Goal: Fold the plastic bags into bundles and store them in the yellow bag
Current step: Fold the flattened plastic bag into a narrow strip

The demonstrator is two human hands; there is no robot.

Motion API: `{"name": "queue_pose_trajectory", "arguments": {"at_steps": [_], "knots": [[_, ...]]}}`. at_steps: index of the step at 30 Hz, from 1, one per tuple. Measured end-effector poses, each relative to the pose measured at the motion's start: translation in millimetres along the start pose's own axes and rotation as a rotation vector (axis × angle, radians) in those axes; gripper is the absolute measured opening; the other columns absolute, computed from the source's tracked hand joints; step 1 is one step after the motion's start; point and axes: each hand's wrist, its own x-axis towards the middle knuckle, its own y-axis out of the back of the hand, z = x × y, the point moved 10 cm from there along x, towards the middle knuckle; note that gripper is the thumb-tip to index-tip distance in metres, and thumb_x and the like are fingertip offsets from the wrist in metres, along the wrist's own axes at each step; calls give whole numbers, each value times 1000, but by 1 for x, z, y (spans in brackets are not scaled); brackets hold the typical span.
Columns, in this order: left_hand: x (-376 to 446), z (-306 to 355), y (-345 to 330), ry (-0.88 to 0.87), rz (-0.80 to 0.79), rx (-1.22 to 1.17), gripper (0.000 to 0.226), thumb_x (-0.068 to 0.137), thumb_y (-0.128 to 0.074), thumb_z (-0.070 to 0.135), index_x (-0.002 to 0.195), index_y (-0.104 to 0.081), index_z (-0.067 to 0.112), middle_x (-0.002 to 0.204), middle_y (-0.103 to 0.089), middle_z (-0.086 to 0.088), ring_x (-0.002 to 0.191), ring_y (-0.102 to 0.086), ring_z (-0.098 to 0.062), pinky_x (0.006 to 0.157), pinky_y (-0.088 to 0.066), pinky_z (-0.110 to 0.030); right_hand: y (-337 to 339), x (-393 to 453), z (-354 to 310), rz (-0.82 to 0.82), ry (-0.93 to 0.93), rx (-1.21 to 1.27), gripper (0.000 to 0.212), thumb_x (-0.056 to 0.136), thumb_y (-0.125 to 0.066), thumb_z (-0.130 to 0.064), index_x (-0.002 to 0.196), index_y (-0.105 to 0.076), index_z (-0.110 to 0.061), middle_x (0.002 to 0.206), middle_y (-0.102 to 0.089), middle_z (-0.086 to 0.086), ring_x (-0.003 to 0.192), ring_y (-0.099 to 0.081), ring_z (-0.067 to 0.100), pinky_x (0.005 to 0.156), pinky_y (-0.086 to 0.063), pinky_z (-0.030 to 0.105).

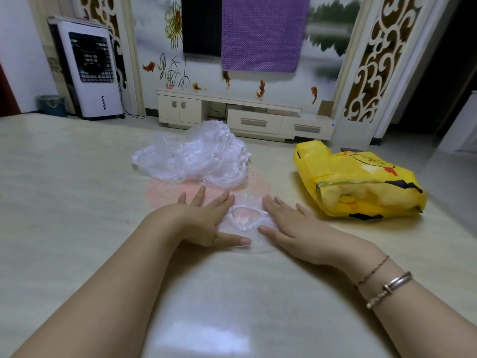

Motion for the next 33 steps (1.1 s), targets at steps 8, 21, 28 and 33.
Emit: {"name": "queue_pose_trajectory", "arguments": {"at_steps": [8, 21, 28, 33], "knots": [[-8, 7, 45, -136, 358, -375, 80, 73, -64, 67, 142, -35, 41, 156, -20, 16, 145, -9, -17, 117, -15, -40, 37, -15, 1, 179, 57, 321, 86, 74, -49, -73, 147, -27, -33, 153, -26, -17, 140, -20, -3, 117, -19, 26], [-22, 3, 31, -115, 59, -404, 60, 61, -85, 52, 111, -53, 40, 106, -50, 16, 93, -53, -1, 86, -44, -20, 52, -19, -17, 365, 127, 99, 20, 85, -55, -20, 105, -56, -25, 99, -60, -9, 93, -54, 11, 78, -45, 30], [-12, -10, 47, -86, 289, -500, 16, 89, -63, 38, 87, -54, 25, 88, -55, 11, 83, -51, -14, 66, -38, -23, 56, -2, 26, 613, -156, 483, 31, 92, -50, -25, 75, -62, -2, 71, -62, 14, 66, -52, 22, 59, -37, 35], [-1, -25, 52, 23, 409, -693, 35, 98, -47, 26, 67, -61, 20, 77, -64, 5, 72, -56, -12, 64, -42, -23, 48, 5, 35, 601, -258, 458, 49, 98, -45, -35, 66, -51, 2, 62, -54, 19, 66, -53, 36, 57, -39, 42]]}}
